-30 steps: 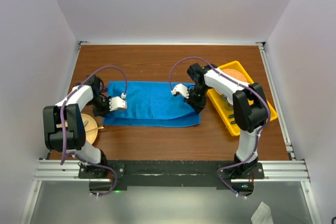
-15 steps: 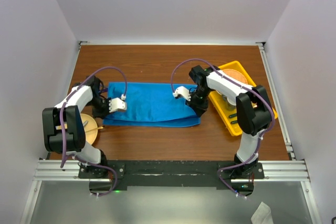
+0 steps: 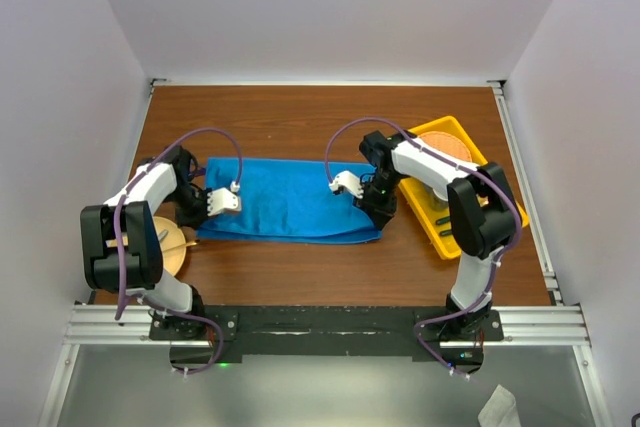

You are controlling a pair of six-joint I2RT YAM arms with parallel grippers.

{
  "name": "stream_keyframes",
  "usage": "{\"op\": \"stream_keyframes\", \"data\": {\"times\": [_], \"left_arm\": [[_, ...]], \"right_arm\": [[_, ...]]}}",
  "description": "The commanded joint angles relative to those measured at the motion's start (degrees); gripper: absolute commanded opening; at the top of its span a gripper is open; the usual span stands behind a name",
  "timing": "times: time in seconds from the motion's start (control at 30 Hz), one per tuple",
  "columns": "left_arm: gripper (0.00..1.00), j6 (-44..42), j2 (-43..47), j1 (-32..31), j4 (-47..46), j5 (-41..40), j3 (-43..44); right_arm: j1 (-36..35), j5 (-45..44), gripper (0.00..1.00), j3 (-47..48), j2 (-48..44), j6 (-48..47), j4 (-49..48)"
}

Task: Fold the napkin into a case and place the utensils inside
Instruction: Fold and flatten the napkin at the center of the board.

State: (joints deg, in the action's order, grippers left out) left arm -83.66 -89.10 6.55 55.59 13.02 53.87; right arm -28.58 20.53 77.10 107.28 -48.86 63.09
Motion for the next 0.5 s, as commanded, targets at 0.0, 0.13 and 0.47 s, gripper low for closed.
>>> {"op": "stream_keyframes", "data": {"times": [0.0,0.13,0.47], "left_arm": [[0.0,-1.68,1.38,-0.39,1.01,0.43,0.8],[0.0,-1.77,1.12,-0.31,1.01,0.34,0.63],[0.0,-2.74,1.03,-0.48,1.1,0.43,0.36]], "right_arm": [[-0.78,1.61,0.0,-0.72,-2.34,0.35,0.02],[-0.95,1.79,0.0,-1.07,-1.91,0.26,-0.16],[-1.04,0.74,0.0,-2.13,-1.38,-1.15,-0.16]]}}
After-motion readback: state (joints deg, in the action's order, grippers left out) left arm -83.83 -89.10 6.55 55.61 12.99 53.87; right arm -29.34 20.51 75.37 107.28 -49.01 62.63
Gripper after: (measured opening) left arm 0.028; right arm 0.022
